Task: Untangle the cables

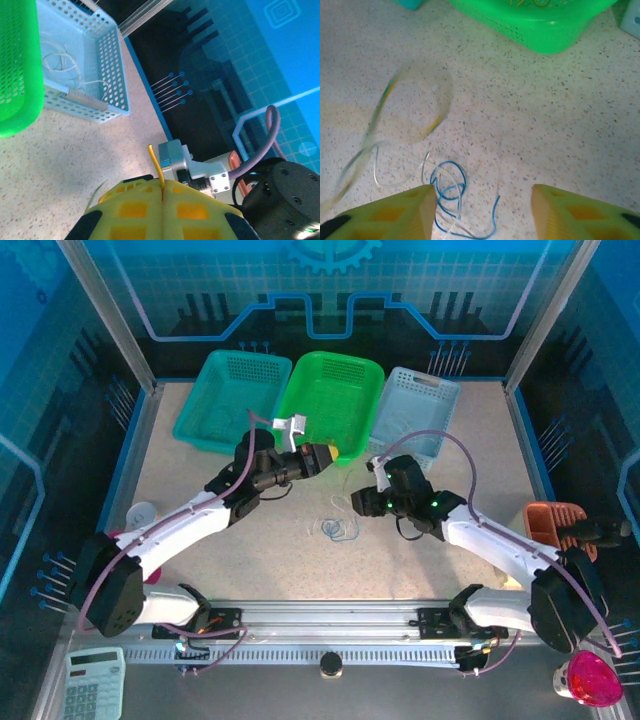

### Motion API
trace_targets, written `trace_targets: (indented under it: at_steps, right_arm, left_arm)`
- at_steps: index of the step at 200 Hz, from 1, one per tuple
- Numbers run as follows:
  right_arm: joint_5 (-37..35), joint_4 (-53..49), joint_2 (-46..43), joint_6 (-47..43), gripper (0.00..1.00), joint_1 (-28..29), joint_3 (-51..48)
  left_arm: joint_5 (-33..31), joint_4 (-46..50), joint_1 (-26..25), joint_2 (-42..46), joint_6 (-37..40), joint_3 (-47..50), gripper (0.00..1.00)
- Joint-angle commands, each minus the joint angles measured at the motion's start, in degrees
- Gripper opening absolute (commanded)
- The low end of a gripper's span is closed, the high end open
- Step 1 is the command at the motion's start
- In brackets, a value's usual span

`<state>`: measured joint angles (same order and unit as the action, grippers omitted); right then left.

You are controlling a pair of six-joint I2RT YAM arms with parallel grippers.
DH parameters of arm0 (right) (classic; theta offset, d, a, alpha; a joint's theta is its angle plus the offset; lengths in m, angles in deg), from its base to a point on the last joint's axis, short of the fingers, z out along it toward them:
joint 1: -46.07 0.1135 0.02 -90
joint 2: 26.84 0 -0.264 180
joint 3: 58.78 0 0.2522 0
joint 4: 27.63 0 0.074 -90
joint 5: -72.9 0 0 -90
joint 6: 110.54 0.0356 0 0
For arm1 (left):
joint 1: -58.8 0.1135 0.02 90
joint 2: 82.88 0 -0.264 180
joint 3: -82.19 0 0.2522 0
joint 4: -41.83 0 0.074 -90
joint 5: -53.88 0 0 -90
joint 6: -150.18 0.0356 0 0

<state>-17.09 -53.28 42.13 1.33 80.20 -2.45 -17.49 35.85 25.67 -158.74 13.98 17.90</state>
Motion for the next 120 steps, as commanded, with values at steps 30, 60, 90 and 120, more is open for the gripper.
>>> trace_targets:
  at_steps: [30, 60, 90, 120]
  right_arm:
    - [-0.63, -6.93, -8.54, -0.07, 0.59, -3.44, 1.43]
    - [0.78, -7.21, -11.72, -0.59, 0.63, -4.05, 2.9]
    - [4.94, -5.7, -11.95, -2.34, 0.71, -3.91, 5.62]
    - [9.03, -3.66, -9.57, -4.98, 0.79, -3.53, 8.3]
  left_arm:
    - [-0.54, -0.15, 0.24, 1.5, 2.05, -2.54, 0.0]
    - [0.56, 1.56, 0.23, 0.97, 2.85, -4.35, 0.0]
    - [2.11, 3.46, 0.25, 0.23, 3.13, -6.35, 0.0]
    - [4.06, 5.04, 0.16, -0.54, 2.71, -8.22, 0.0]
